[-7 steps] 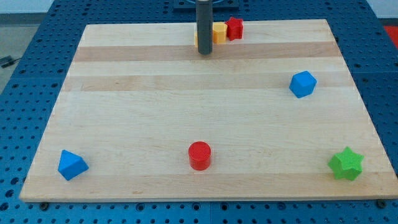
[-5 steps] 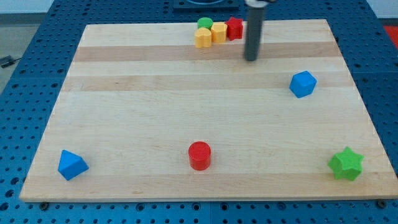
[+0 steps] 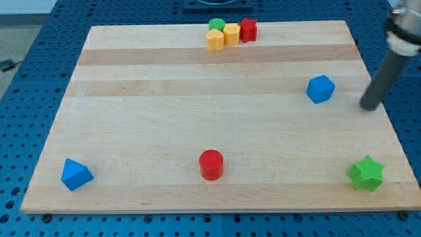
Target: Move the blue cube into the red star
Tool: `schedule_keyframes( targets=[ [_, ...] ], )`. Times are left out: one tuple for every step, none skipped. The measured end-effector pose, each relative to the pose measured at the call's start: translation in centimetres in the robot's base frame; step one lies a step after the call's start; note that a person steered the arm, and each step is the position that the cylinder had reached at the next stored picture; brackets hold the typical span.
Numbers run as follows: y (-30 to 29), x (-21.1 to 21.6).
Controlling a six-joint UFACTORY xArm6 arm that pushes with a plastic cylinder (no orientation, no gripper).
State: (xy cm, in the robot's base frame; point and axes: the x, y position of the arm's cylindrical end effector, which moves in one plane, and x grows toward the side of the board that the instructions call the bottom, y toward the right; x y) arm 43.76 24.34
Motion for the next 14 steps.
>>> schedule_keyframes(
  targets=[
    [-5.1,-6.4],
    [-9.3,-12.9],
    [-8.2,-12.6],
    [-2.3,-11.3],
    [1.5,-6.4],
    [1.0,-1.1],
    [-3.9,0.1],
    [-8.9,-4.0],
    [-13.6,-9.5],
    [-15.0,-11.3],
    [-15.0,-10.9],
    [-17.1,-9.8],
    [-18.7,-10.9],
    [-18.5,-13.1]
  ],
)
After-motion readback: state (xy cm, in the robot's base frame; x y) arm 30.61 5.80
